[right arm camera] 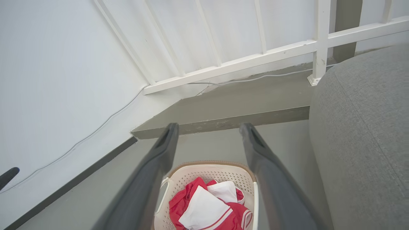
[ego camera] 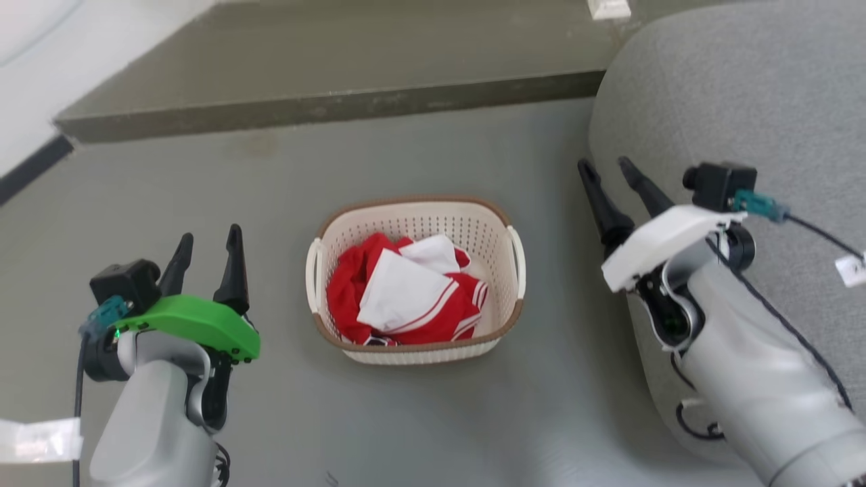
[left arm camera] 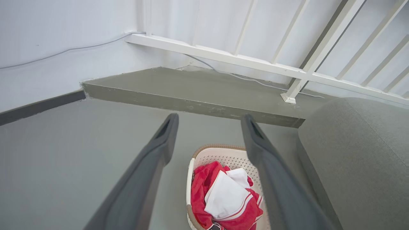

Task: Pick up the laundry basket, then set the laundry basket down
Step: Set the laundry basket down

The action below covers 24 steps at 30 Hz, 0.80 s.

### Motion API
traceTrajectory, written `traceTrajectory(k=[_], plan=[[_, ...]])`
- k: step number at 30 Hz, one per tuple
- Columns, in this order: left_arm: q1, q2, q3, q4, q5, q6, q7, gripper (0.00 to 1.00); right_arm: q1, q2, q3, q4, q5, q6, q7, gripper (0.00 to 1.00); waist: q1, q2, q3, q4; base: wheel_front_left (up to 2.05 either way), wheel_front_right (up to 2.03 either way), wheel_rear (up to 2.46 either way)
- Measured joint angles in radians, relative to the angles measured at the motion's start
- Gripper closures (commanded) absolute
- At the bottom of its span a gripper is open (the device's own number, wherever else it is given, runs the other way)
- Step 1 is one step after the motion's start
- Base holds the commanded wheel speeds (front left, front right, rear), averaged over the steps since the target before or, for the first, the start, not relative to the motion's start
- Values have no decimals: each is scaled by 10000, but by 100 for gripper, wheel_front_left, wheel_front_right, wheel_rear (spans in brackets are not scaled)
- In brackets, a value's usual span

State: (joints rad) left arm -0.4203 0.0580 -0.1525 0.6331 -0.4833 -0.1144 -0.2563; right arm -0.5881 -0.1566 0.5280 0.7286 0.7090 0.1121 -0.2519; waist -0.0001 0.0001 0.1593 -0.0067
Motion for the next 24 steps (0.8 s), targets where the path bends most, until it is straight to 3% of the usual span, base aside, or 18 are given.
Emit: traceTrajectory(k=[12,24], plan=[[1324,13,719,-1649,600,136,0,0,1697,178,-485,-1860,-1118,-104,0,0,0,0,-638,-60,0,0,0],[2650,-40,1164,-3298,926,180,0,0,3476,-4,-1689,-3453,-1906,-617,0,0,0,0,-1082,-234,0,0,0]])
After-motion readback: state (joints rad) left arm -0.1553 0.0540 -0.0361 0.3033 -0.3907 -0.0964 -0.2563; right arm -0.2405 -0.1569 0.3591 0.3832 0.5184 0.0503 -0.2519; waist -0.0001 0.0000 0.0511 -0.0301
